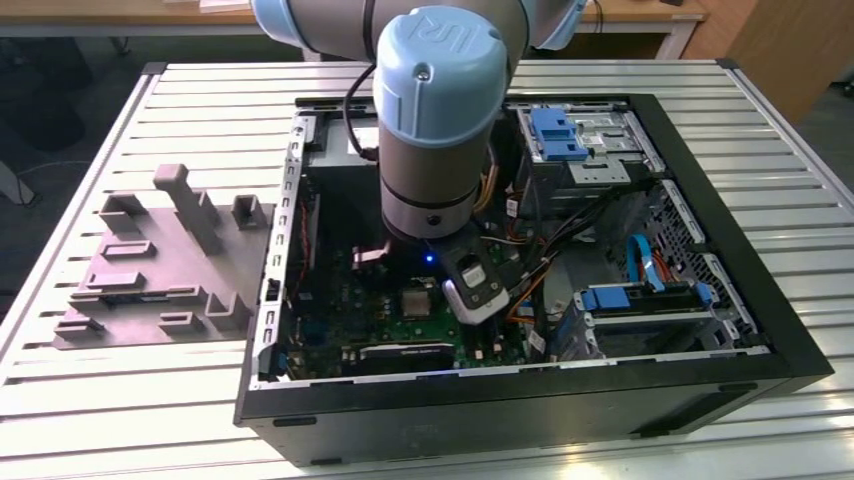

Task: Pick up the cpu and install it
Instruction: 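Place the cpu into insertion slot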

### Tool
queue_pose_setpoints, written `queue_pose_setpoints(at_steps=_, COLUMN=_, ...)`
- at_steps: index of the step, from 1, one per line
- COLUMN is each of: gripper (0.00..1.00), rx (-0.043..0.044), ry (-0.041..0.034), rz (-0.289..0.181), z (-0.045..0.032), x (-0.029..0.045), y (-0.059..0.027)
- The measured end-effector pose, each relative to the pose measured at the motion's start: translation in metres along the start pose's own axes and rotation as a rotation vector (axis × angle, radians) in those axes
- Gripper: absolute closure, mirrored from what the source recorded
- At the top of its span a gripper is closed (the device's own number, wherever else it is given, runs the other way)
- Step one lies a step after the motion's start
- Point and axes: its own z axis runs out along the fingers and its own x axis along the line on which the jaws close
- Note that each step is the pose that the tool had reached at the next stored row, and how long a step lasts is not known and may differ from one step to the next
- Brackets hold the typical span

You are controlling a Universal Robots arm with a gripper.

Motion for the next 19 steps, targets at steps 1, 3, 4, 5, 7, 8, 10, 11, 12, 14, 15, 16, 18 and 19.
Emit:
queue_pose_setpoints(at_steps=1, gripper=0.41, rx=0.0001, ry=0.0, rz=0.0, z=0.0006, x=0.0, y=0.0)
queue_pose_setpoints(at_steps=3, gripper=0.41, rx=0.0003, ry=0.0001, rz=0.0, z=0.0019, x=0.0, y=-0.0002)
queue_pose_setpoints(at_steps=4, gripper=0.41, rx=0.0003, ry=0.0002, rz=0.0, z=0.0026, x=0.0, y=-0.0002)
queue_pose_setpoints(at_steps=5, gripper=0.41, rx=0.0003, ry=0.0002, rz=0.0, z=0.0032, x=-0.0001, y=-0.0003)
queue_pose_setpoints(at_steps=7, gripper=0.43, rx=0.0003, ry=0.0002, rz=0.0, z=0.0045, x=-0.0001, y=-0.0004)
queue_pose_setpoints(at_steps=8, gripper=0.49, rx=0.0005, ry=0.0002, rz=0.0, z=0.0048, x=-0.0001, y=-0.0004)
queue_pose_setpoints(at_steps=10, gripper=0.56, rx=0.0006, ry=0.0003, rz=0.0, z=0.005, x=-0.0001, y=-0.0004)
queue_pose_setpoints(at_steps=11, gripper=0.56, rx=0.0008, ry=0.0002, rz=0.0, z=0.0051, x=-0.0001, y=-0.0005)
queue_pose_setpoints(at_steps=12, gripper=0.56, rx=0.0008, ry=0.0002, rz=0.0, z=0.0052, x=-0.0001, y=-0.0006)
queue_pose_setpoints(at_steps=14, gripper=0.56, rx=0.0009, ry=0.0002, rz=0.0, z=0.0053, x=-0.0001, y=-0.0006)
queue_pose_setpoints(at_steps=15, gripper=0.56, rx=0.001, ry=0.0002, rz=0.0, z=0.0053, x=-0.0001, y=-0.0006)
queue_pose_setpoints(at_steps=16, gripper=0.56, rx=0.0009, ry=0.0001, rz=0.0, z=0.0053, x=0.0, y=-0.0006)
queue_pose_setpoints(at_steps=18, gripper=0.56, rx=0.0009, ry=0.0001, rz=0.0, z=0.0053, x=0.0002, y=-0.0006)
queue_pose_setpoints(at_steps=19, gripper=0.56, rx=0.0009, ry=0.0002, rz=0.0, z=0.0053, x=0.0002, y=-0.0007)
